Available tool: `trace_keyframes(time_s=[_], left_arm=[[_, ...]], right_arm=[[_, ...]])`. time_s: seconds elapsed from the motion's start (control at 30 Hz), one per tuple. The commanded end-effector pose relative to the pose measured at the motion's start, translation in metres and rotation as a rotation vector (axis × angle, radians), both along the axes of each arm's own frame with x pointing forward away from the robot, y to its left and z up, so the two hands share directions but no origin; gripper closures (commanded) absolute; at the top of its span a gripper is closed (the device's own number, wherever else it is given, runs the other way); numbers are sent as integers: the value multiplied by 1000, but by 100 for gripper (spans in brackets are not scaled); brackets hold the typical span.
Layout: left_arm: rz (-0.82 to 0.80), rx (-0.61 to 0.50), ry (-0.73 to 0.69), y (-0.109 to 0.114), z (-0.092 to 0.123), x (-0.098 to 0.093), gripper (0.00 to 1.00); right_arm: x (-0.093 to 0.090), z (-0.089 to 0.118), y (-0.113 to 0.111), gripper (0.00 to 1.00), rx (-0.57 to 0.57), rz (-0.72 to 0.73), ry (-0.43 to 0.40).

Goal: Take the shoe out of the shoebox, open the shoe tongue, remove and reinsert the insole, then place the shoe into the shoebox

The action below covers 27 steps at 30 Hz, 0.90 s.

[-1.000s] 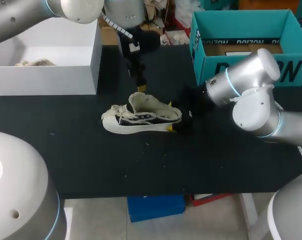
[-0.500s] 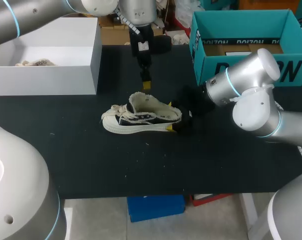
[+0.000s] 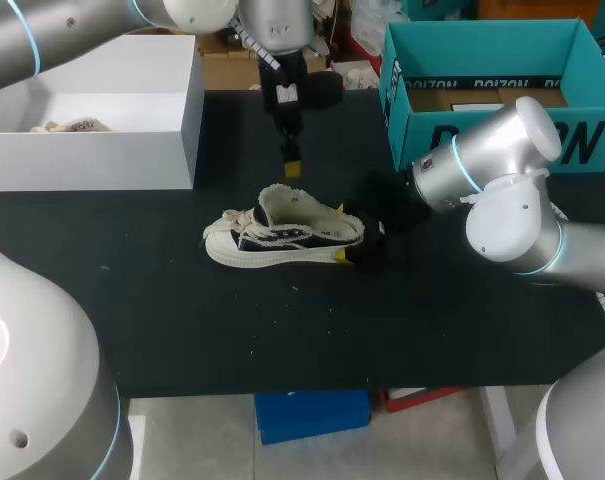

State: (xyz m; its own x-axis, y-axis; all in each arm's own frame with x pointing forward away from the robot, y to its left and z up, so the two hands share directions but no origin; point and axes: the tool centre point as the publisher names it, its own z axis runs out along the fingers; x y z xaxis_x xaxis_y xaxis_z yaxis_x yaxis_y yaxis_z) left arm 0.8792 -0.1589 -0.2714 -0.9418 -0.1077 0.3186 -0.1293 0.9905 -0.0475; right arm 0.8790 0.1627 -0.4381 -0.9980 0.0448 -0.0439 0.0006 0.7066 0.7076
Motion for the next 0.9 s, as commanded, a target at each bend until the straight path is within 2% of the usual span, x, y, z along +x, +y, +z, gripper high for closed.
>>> trace_keyframes(time_s=[0.03, 0.4, 0.9], left_arm=[[-17, -47, -16, 9, -10, -10, 100], [-117, -87, -11, 6, -32, -19, 100], [-191, -81, 26, -10, -63, -22, 100]], right_arm=[[0, -2, -1, 100, -3, -2, 0], [0, -2, -1, 100, -3, -2, 0], [0, -2, -1, 100, -3, -2, 0]])
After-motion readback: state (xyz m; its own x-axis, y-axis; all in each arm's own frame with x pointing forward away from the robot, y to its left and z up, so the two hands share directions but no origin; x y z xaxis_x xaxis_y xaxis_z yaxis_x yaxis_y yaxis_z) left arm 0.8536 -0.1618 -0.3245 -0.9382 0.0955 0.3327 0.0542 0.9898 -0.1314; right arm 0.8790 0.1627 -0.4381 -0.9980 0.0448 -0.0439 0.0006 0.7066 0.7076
